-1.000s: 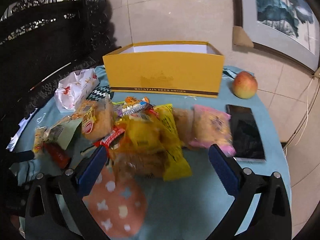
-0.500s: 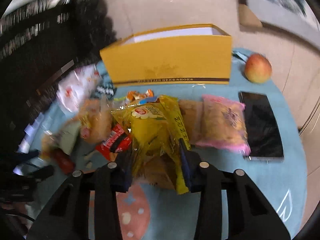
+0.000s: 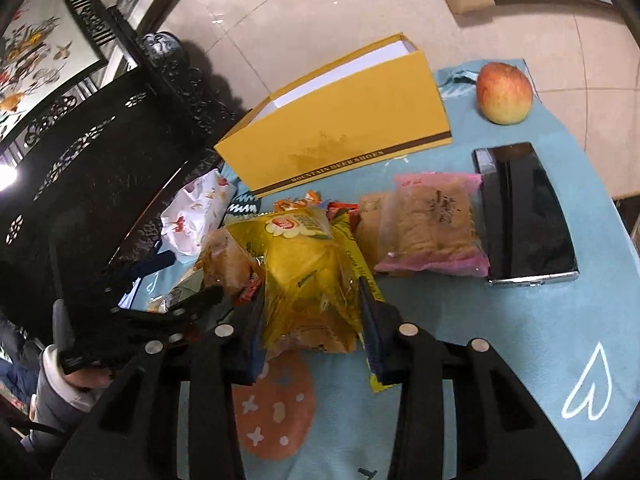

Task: Organize snacks
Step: 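Grasp the clear bread bag with red-yellow label using the left gripper, then grasp the yellow mesh bag with the right gripper while the left gripper holds the bread bag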

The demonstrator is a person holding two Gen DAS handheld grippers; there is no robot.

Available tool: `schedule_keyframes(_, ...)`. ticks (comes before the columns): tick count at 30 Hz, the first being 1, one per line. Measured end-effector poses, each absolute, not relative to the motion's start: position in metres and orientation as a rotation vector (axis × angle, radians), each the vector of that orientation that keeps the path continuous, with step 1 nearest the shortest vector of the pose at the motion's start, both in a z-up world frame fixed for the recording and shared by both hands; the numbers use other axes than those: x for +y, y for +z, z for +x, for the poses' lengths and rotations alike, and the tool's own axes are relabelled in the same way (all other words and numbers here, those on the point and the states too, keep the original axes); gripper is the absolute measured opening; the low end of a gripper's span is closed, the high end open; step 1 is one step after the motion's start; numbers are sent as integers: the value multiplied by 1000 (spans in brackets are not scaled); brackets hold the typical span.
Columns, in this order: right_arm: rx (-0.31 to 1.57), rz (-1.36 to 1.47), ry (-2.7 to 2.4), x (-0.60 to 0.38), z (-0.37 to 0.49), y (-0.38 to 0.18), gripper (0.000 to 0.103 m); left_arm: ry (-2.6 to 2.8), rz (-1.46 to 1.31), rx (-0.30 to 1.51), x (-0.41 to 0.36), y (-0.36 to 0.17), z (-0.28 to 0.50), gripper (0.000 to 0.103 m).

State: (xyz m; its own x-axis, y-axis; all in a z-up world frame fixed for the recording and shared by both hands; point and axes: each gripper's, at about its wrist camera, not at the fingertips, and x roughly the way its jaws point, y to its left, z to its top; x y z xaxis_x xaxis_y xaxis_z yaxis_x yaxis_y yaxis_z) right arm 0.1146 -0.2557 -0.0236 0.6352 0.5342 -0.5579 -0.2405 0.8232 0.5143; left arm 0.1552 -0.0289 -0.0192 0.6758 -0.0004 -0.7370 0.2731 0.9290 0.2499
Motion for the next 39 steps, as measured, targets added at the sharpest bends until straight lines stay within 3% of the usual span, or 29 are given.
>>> schedule_keyframes(2,760,420,448,-257,114,-23,41,-171,367,838,-30,-27,165,75)
schedule_keyframes(8,764,406,452,-254,113,-23,41,-192,350,859,-30,-39,179,73)
schedule_keyframes(9,761,404,456,-254,113,-23,41,-192,342,860,-29,-38,180,65)
schedule_keyframes(14,755,401,449,-256,113,-22,41,-189,255,883,-21,-29,178,50)
schedule_keyframes(27,671,428,498,-263,102,-4,41,-210,53,837,5,30,131,50)
schedule_keyframes(31,816,155,552,-225,92,-11,47,-211,71,840,5,31,122,50)
schedule_keyframes(33,875,14,638,-210,78,-14,71,-217,71,846,4,28,120,50)
schedule_keyframes(39,817,-59,554,-227,80,12,73,-232,66,871,0,15,127,50)
